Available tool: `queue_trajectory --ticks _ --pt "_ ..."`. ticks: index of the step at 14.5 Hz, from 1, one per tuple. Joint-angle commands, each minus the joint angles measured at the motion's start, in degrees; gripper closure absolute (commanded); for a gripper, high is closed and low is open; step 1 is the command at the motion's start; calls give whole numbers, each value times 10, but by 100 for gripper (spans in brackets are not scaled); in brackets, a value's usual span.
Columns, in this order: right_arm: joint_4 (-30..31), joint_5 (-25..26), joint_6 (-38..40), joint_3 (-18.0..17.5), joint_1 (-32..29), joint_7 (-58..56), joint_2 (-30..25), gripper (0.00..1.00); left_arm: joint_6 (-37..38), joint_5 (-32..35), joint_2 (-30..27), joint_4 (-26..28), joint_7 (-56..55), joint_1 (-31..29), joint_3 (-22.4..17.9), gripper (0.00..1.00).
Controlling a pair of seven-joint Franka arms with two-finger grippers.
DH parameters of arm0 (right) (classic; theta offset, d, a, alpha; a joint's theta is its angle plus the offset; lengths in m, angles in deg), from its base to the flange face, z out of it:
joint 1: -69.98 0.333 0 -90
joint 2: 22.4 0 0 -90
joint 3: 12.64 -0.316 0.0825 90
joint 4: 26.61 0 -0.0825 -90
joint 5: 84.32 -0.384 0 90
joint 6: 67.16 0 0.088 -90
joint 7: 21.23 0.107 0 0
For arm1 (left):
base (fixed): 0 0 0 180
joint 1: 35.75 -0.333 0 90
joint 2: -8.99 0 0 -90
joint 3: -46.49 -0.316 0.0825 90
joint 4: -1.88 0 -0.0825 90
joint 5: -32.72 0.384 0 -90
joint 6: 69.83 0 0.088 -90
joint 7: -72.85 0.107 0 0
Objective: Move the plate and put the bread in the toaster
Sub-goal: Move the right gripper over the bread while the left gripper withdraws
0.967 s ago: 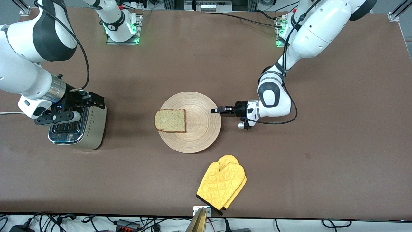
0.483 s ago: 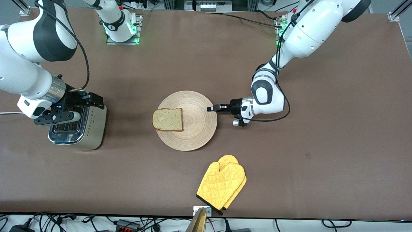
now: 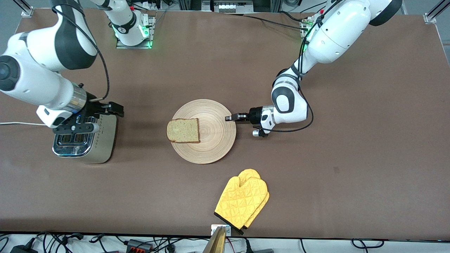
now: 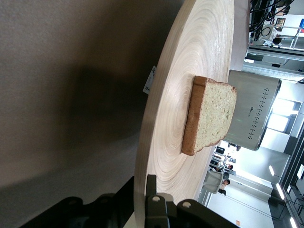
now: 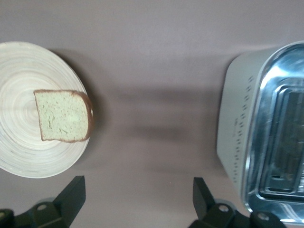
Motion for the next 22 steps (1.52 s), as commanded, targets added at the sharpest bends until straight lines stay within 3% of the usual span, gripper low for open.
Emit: queue_trajectory --ticks 1,3,5,10,13,15,16,19,22 --pt "7 0 -21 -1 6 15 20 0 4 -13 2 -13 9 3 -3 80" --pt "8 -2 -38 -2 16 15 37 0 4 -11 3 -13 8 0 -5 58" --pt "7 -4 -52 -1 27 20 51 0 4 -11 2 -13 8 0 -5 51" --pt "7 -54 -91 -2 27 34 98 0 11 43 -8 2 8 -39 -8 49" --pt "3 -141 -115 -2 35 31 137 0 47 93 -22 15 1 -82 -8 50" --pt "2 -143 -137 0 58 33 146 0 86 125 -39 29 -4 -111 -9 50" --pt "1 -143 -154 0 71 34 161 5 108 152 -44 29 -21 -127 -9 51" --pt "-4 -136 -198 0 86 31 185 14 190 298 -61 11 -103 -194 -9 51" --pt "-11 -54 -219 0 113 36 203 23 280 399 -87 -17 -140 -249 -10 51"
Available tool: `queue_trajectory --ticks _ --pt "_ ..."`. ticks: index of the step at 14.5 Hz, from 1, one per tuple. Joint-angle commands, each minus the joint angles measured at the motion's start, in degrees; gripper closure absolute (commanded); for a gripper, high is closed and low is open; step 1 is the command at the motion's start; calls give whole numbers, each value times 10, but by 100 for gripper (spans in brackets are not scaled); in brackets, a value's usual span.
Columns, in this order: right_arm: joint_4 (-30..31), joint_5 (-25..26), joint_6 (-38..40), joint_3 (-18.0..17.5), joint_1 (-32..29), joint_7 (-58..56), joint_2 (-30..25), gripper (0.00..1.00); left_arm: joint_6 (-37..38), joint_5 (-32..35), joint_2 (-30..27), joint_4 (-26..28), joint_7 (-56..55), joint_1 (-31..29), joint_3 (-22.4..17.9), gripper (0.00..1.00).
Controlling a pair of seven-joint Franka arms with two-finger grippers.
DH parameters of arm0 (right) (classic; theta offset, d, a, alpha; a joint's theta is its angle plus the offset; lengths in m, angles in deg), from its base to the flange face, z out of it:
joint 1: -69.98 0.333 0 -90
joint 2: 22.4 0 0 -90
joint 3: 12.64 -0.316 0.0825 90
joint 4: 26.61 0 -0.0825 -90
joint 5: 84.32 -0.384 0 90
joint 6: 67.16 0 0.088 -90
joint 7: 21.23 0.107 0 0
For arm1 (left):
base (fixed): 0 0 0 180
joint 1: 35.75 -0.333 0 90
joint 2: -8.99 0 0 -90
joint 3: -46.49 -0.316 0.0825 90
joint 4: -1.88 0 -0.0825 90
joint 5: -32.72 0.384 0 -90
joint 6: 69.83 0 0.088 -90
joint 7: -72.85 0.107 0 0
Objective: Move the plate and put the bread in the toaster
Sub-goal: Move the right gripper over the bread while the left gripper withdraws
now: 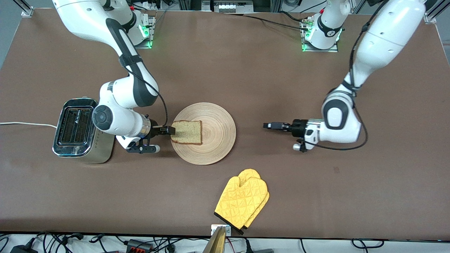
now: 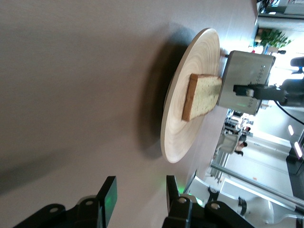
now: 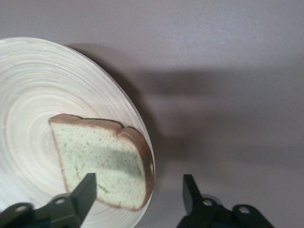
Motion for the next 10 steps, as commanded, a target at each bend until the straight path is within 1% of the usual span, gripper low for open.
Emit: queue_trajectory --ticks 1,2,3,4,5,6,8,10 --pt "-15 53 -12 3 19 25 13 25 84 94 -41 -22 -52 -52 2 50" --pt "-16 59 -12 3 19 39 14 28 118 126 -47 -43 -81 -66 2 50" --pt "-17 61 -12 3 27 40 16 32 162 173 -49 -78 -115 -79 2 49" --pt "-23 61 -12 4 38 40 21 35 208 225 -49 -120 -144 -91 3 46" --pt "-28 61 -12 5 40 42 25 38 249 264 -50 -158 -162 -98 4 43" --pt "-28 61 -12 5 38 42 25 40 289 293 -51 -192 -178 -102 4 43" --pt "-28 61 -11 5 40 42 28 44 325 330 -69 -233 -191 -103 4 42" --pt "-28 61 -9 6 40 42 31 44 347 379 -92 -255 -218 -100 9 42"
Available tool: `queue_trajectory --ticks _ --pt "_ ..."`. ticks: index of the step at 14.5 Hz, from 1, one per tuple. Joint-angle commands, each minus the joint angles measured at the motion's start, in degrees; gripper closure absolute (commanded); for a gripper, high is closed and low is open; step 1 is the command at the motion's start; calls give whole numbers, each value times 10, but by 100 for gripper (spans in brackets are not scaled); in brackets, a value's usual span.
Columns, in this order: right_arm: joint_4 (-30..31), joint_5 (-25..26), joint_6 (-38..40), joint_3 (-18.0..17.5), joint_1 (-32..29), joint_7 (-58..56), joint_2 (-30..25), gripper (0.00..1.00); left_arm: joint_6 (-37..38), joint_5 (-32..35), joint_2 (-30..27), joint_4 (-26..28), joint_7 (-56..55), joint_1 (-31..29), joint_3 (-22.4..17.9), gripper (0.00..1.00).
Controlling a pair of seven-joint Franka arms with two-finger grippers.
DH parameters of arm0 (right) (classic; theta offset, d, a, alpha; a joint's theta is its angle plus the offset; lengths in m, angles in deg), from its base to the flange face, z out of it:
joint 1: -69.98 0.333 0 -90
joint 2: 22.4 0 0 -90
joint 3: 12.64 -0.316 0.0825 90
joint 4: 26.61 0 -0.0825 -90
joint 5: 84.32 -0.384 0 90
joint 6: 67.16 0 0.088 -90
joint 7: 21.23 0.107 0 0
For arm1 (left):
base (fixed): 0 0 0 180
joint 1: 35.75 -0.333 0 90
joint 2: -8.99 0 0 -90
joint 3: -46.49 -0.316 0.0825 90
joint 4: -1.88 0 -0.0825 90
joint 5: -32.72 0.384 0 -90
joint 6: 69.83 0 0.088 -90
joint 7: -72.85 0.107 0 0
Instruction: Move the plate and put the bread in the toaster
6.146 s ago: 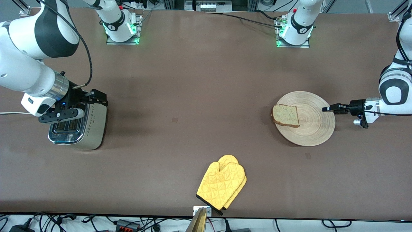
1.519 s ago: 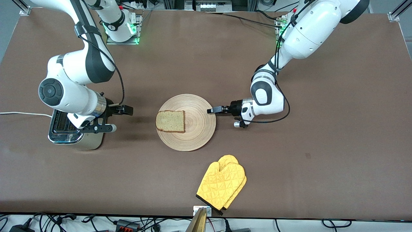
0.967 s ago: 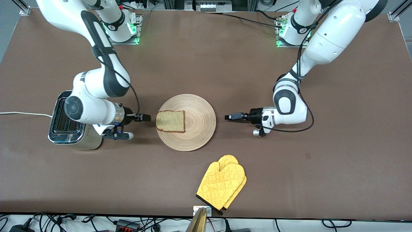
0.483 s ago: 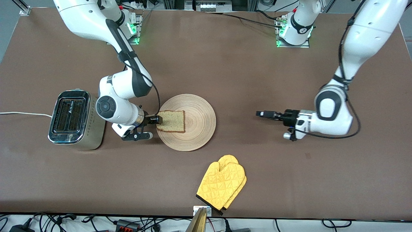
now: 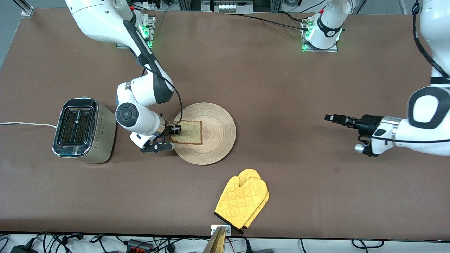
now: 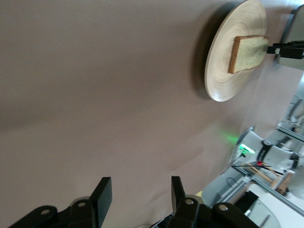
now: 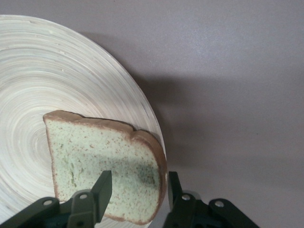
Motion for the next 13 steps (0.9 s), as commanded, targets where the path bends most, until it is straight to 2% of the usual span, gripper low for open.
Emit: queue_trajectory --ticks 1,3,5,6,7,11,13 --pt "-14 12 1 4 6 14 13 44 46 69 -25 -36 -50 8 10 42" --pt "-14 20 1 4 6 13 16 45 56 102 -52 -49 -58 10 10 34" --pt "-14 25 2 4 7 13 18 46 70 141 -75 -50 -58 10 10 32" --pt "-14 25 2 4 7 13 18 46 73 161 -76 -53 -56 10 10 26" --pt "-14 25 3 5 8 13 19 47 78 183 -78 -70 -54 11 12 0" --pt "-15 44 3 5 17 13 22 50 117 198 -78 -133 -42 8 8 0" --pt "-15 44 4 4 17 13 24 53 132 203 -78 -142 -42 7 8 0"
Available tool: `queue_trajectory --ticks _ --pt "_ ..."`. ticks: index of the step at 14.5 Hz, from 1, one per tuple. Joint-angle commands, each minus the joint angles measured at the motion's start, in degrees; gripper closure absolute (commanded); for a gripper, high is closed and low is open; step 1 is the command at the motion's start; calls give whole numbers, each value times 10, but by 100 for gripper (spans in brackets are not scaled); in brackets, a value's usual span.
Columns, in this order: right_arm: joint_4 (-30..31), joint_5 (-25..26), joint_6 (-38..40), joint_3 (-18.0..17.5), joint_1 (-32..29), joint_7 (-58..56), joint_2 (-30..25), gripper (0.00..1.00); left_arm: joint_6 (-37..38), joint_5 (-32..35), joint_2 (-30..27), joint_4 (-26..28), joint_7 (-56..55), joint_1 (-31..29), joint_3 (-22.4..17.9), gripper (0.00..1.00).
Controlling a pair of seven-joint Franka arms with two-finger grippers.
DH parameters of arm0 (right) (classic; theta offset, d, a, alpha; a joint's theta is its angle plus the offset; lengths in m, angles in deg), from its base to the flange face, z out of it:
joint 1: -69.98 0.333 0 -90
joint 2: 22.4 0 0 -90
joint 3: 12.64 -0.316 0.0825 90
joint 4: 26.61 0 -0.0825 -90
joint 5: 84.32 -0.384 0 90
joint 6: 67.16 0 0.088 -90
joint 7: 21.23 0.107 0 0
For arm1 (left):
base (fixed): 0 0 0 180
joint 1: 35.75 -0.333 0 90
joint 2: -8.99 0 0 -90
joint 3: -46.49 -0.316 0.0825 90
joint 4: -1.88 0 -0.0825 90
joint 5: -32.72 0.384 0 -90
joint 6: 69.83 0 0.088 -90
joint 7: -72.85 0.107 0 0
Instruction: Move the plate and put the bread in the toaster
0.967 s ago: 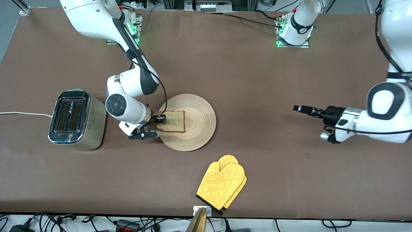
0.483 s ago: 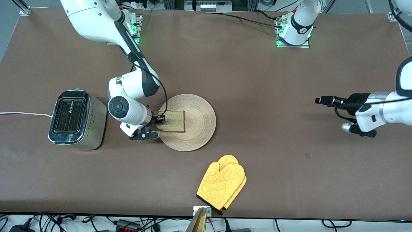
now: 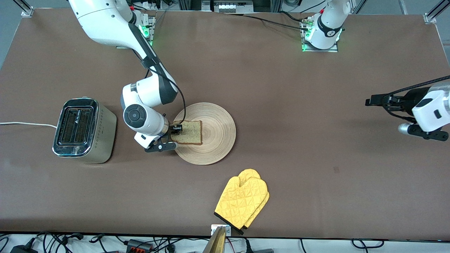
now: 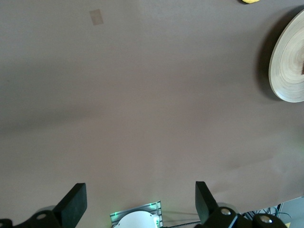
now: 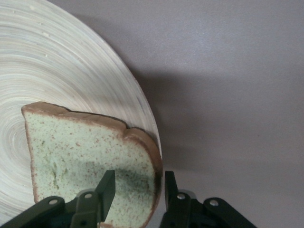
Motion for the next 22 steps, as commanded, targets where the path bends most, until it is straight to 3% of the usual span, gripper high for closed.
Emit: queue_trajectory --ticks 1,6,10,14,17,18,20,22 --pt "-14 14 4 4 7 13 10 56 27 38 2 -22 7 6 2 0" --pt "-18 47 5 4 6 13 10 85 22 66 -26 -33 1 9 0 0" --pt "-23 48 10 4 6 11 10 100 13 66 -77 22 -88 6 0 0" --pt "-35 64 21 4 6 10 10 100 -5 66 -101 54 -123 9 9 0" --pt "-59 80 47 5 3 10 4 100 -91 64 -197 192 -121 6 10 0" --pt "-83 80 78 6 2 11 -1 100 -110 62 -221 223 -121 6 9 0" --pt "-152 93 174 7 1 11 -13 100 -115 59 -224 227 -119 19 -5 0" --pt "-218 125 268 7 -1 11 -14 100 -115 59 -226 231 -119 64 -47 0"
